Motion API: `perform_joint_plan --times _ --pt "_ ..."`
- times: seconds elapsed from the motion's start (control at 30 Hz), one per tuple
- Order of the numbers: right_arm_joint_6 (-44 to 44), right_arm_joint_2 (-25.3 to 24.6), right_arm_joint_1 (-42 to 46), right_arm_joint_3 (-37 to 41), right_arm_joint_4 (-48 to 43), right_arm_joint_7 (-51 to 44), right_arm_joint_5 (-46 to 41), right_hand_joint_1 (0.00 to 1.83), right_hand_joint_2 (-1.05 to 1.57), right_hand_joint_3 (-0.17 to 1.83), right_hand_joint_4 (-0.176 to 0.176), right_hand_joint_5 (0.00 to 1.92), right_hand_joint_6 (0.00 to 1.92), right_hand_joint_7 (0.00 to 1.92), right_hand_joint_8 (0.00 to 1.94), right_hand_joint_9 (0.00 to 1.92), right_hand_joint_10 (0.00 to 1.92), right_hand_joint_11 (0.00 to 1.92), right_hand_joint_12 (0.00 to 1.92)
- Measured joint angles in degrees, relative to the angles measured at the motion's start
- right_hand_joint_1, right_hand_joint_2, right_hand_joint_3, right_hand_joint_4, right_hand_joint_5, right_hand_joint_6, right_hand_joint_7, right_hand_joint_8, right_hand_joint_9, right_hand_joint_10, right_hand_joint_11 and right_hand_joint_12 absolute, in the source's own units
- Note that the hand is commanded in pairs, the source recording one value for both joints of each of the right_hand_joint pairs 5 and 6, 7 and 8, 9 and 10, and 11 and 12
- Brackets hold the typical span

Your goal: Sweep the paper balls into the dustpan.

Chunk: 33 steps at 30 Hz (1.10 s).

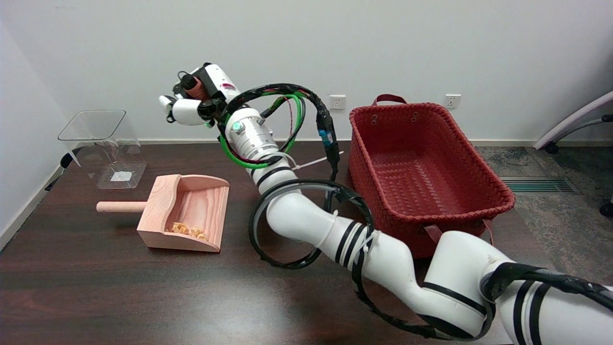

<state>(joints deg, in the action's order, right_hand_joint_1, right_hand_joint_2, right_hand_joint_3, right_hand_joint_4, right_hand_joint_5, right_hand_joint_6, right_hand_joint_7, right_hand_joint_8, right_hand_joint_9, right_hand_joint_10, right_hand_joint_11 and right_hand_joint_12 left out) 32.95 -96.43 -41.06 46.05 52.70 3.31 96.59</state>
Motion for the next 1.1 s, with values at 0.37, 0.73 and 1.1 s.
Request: perform_joint_plan --times 0.37,0.73,1.1 --pt "0.8 2.7 -3.1 -2.0 -8.4 4.7 1.2 1.32 1.02 0.67 0.0 1.92 1.92 1.92 1.92 1.92 1.92 1.92 1.92" --pt "3.0 3.8 -4.7 -3.7 -16.2 9.8 1.8 1.32 1.0 0.72 0.0 1.92 1.92 1.92 1.92 1.92 1.92 1.92 1.92" --pt "4.6 4.1 -4.3 -4.1 -19.4 12.7 1.1 1.32 0.99 0.73 0.0 1.92 1.92 1.92 1.92 1.92 1.92 1.92 1.92"
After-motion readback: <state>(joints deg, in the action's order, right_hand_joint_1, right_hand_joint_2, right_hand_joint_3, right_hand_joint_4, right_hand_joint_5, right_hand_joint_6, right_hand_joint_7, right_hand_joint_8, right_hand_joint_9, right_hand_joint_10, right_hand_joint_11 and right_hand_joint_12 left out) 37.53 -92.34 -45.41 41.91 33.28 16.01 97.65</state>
